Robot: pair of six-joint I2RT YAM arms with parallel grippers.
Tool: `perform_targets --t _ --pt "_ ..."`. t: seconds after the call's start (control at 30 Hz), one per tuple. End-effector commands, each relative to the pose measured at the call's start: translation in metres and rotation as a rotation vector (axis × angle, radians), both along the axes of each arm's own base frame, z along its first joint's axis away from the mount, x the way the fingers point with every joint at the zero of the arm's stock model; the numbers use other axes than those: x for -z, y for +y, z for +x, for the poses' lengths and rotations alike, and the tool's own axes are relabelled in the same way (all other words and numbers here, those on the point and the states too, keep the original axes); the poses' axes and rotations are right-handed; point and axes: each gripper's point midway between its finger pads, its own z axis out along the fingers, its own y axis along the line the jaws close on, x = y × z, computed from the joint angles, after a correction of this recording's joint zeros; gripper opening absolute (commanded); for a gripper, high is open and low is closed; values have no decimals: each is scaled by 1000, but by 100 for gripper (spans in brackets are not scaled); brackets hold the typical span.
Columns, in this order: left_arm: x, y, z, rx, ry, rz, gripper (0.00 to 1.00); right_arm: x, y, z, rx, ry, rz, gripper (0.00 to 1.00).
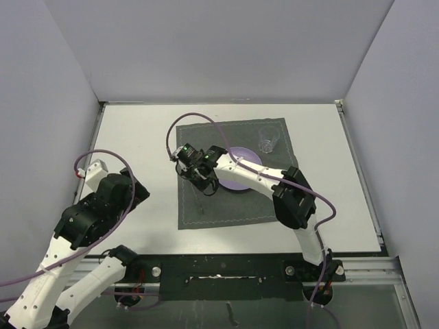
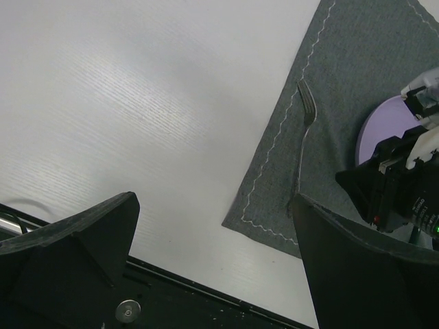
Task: Set the dinner table for one person
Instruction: Adjust the fork on the napkin.
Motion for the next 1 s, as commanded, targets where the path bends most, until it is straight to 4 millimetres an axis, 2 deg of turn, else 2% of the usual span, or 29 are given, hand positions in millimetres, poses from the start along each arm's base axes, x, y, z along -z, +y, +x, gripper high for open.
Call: perform_targets --t 0.0,0.03,0.07,0.2,0.33,0.5,0.63,0.97 --pt "4 -2 0 -11 -13 -26 96 -26 41 13 -49 -25 151 17" --pt "7 -3 0 -7 -9 -30 96 -23 43 13 -51 -15 151 26" --pt "10 -3 -1 -5 -5 -32 96 -19 45 14 -51 -8 145 30" --pt "18 -4 -3 -3 6 -37 96 -4 54 14 -54 21 145 32" --pt "21 -2 -7 -3 7 -41 96 9 64 13 -63 49 148 33" --pt "16 3 -10 -12 -7 -32 96 23 70 14 -69 61 134 33" --pt "15 5 -11 -13 -10 -25 96 33 70 14 -71 75 120 33" --pt "16 5 -13 -8 -14 -34 95 45 66 16 -65 86 97 31"
